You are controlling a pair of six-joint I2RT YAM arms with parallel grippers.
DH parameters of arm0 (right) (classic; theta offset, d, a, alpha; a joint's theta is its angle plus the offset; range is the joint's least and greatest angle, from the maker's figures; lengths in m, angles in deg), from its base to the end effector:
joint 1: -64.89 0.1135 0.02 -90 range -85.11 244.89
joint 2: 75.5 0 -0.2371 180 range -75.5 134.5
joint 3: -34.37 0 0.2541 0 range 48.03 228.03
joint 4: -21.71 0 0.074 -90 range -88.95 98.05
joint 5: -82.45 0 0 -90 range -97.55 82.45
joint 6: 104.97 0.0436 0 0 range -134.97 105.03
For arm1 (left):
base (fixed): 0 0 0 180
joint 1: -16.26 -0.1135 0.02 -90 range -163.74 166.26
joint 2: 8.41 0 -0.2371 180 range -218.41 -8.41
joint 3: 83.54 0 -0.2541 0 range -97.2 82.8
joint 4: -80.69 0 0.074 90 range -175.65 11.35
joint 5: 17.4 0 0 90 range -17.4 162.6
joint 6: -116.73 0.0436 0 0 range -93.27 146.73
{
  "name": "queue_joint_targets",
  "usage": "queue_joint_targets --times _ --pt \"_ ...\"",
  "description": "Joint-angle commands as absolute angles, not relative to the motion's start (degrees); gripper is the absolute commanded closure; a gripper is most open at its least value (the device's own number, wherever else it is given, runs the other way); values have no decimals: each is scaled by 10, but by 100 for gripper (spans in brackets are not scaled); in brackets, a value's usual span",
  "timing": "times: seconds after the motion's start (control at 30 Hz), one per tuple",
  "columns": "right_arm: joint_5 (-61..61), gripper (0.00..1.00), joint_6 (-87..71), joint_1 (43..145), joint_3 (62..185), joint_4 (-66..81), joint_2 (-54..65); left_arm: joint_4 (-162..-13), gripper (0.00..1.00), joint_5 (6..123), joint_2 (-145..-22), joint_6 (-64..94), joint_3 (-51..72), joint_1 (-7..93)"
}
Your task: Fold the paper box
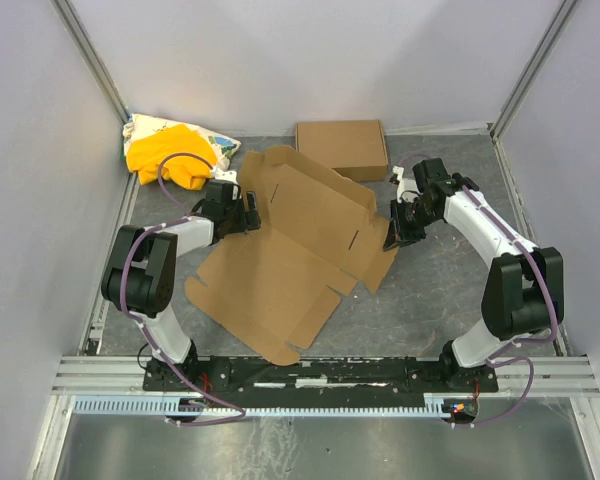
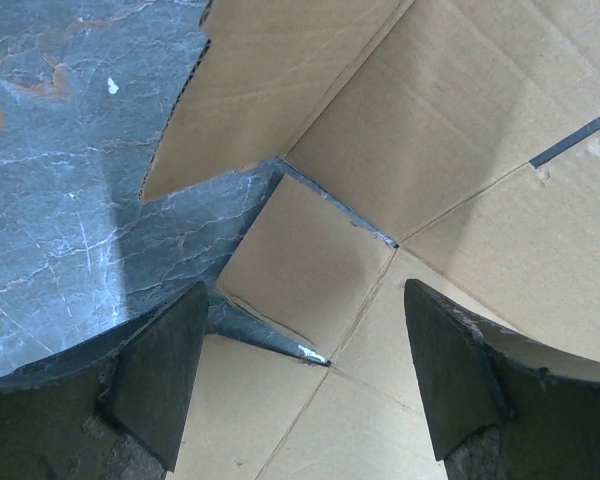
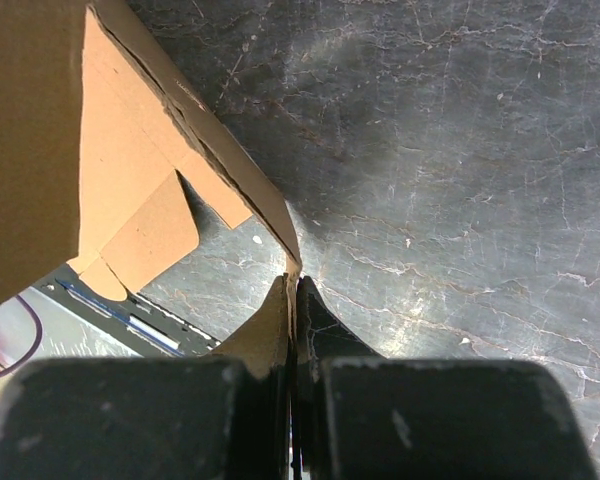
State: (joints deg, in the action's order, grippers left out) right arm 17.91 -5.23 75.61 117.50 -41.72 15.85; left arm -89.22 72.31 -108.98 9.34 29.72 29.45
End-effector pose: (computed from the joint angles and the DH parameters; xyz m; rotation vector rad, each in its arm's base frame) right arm 0.3038 0.0766 0.2066 -0.1271 2.8219 0.7085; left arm 0.3498 -0.0822 0.1235 -0.0837 2.3518 -0.2697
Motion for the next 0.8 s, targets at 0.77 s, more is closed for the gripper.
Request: queue_joint_targets --times 0.77 --pt "189 98 -69 756 1175 -411 139 -942 23 615 -1052 58 320 292"
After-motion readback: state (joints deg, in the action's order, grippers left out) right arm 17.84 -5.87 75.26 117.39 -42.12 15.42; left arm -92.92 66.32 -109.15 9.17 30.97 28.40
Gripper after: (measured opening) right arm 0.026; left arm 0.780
